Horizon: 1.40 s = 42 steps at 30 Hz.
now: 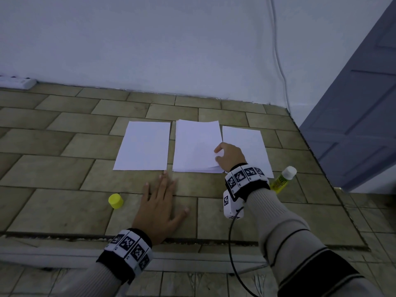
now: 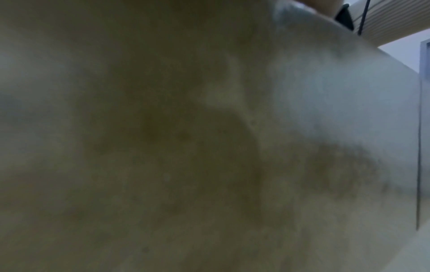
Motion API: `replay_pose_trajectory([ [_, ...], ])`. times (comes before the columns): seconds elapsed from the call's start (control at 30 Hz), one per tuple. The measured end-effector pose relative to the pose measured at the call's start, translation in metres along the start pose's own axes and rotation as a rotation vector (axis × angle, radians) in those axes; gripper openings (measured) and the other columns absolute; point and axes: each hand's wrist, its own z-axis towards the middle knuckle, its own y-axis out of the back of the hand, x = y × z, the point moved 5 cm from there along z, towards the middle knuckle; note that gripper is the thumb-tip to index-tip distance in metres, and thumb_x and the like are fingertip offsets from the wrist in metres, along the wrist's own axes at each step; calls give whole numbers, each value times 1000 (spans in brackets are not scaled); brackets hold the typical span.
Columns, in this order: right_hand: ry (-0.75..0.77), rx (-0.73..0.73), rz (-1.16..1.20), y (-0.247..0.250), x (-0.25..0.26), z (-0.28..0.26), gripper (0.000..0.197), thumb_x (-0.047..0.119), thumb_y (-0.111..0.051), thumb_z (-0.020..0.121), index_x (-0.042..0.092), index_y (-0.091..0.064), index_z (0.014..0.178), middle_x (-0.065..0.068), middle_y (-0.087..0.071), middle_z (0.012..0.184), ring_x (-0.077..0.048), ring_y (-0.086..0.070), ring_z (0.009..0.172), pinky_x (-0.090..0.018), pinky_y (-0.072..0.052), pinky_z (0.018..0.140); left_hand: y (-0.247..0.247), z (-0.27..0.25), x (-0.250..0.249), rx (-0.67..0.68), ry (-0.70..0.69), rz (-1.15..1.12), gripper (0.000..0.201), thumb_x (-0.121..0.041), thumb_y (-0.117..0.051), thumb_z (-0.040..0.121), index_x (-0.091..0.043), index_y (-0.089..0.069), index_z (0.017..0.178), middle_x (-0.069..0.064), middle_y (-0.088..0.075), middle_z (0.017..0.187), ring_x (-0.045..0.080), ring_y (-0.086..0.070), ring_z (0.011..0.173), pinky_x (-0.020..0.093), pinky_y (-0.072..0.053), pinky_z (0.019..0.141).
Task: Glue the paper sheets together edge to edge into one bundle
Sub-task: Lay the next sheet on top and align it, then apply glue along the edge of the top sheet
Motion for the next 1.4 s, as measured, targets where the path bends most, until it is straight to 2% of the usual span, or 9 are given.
replay_pose_trajectory([
  [0.2,8,38,-238,-7,1,-5,25,23,-48,97,21,-58,119,-13,-44,125,-28,-43,118,-36,-43,90,13,0,0,17,61,-148,110,-86,13,71,-18,-7,155,1,19,161,14,13,148,42,8,120],
  [0.33,47,15,-196,8,6,-19,32,31,-48,97,21,-55,127,-15,-42,128,-30,-38,122,-38,-40,93,47,6,-9,19,103,-366,88,-75,-19,83,-25,-8,155,-5,14,162,10,8,149,42,-4,122],
  [0.47,156,-186,-6,48,12,-48,32,28,-54,94,18,-57,124,-12,-49,126,-28,-41,120,-34,-37,93,87,24,-9,-60,131,-369,73,-58,-41,95,-21,-17,154,0,-4,163,16,0,150,45,-10,121],
  [0.57,226,-409,76,83,1,-71,28,23,-62,89,16,-60,116,-8,-57,118,-25,-51,111,-29,-38,90,94,50,16,-71,262,-266,70,-51,-44,97,-15,-21,153,6,-10,163,22,-4,150,48,-12,121],
  [0.73,91,-603,63,118,-38,-98,41,24,-71,81,10,-58,118,-11,-59,119,-30,-52,113,-39,-40,95,70,87,56,85,488,-39,77,-52,-44,98,-8,-13,153,13,-5,162,32,-1,149,52,-11,119],
  [0.87,-131,-523,146,121,-68,-111,67,35,-76,78,9,-47,132,-9,-52,132,-28,-49,121,-38,-39,95,50,96,64,207,574,54,87,-63,-45,93,-12,-10,154,17,-4,161,39,-4,147,55,-15,116],
  [1.0,-244,-390,219,106,-91,-114,82,43,-79,72,7,-41,135,-10,-54,129,-28,-54,115,-37,-41,88,53,100,66,228,548,50,65,-57,-51,93,-13,-38,139,17,-33,144,39,-32,133,53,-38,103],
  [1.13,-267,-347,235,93,-101,-115,78,41,-79,72,7,-42,133,-12,-57,116,-30,-57,105,-35,-42,80,57,101,76,192,467,59,48,-46,-50,97,-13,-48,132,14,-48,132,34,-49,119,45,-46,93],
  [1.4,-280,-338,177,88,-113,-111,47,14,-76,77,2,-52,115,-16,-59,102,-32,-57,92,-37,-43,74,79,92,77,-47,470,-93,44,-43,-41,101,-14,-50,133,15,-59,127,33,-57,108,36,-43,83],
])
